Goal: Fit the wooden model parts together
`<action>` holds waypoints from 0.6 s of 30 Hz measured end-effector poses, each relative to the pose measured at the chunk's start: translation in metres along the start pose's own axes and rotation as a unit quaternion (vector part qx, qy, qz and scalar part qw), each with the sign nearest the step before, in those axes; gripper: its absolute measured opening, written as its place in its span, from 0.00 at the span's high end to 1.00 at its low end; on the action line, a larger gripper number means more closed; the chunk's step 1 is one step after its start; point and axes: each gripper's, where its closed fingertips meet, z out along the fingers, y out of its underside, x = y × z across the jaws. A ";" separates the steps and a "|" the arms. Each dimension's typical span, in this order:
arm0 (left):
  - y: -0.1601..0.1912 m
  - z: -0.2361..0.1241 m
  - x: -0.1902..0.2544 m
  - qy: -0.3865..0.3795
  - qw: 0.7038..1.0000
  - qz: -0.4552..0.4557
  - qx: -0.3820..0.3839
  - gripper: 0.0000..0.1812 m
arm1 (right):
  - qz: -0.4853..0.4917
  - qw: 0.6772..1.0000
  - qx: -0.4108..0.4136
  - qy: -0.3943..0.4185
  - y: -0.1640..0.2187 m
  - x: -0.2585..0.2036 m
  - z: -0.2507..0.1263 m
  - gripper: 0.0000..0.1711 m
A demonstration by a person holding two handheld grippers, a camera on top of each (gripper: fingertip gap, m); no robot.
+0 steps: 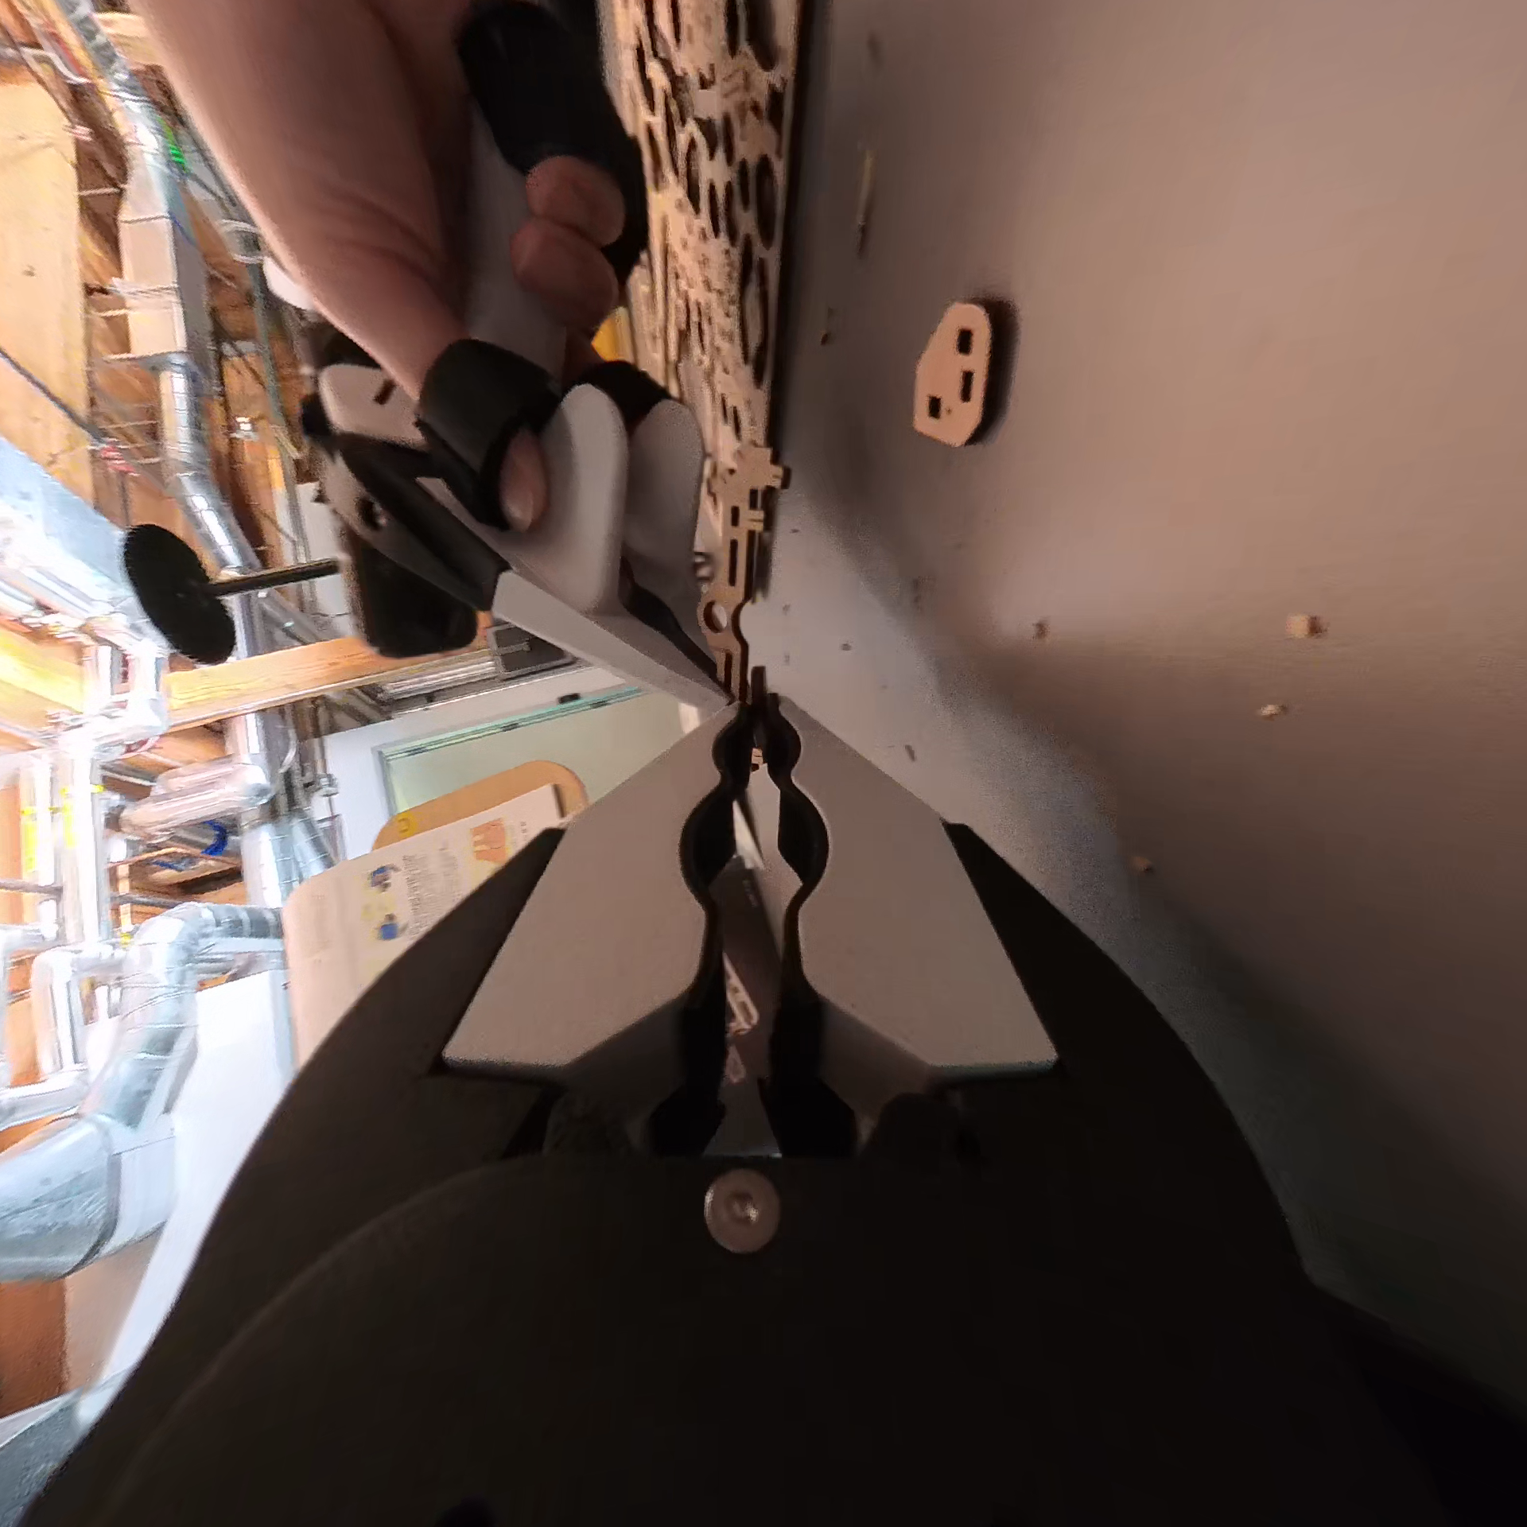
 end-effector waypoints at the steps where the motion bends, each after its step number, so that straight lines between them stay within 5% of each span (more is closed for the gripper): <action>1: 0.000 -0.002 -0.006 -0.013 1.000 0.003 0.000 1.00 | 0.003 1.000 0.007 -0.014 -0.002 -0.005 -0.003 0.99; 7: -0.005 -0.013 -0.030 -0.047 0.998 0.037 0.010 1.00 | -0.006 0.999 0.010 -0.051 -0.004 -0.029 -0.015 0.99; 18: -0.009 -0.022 -0.042 -0.018 0.995 0.100 0.023 0.99 | -0.073 0.996 -0.049 0.021 0.000 -0.045 -0.018 0.99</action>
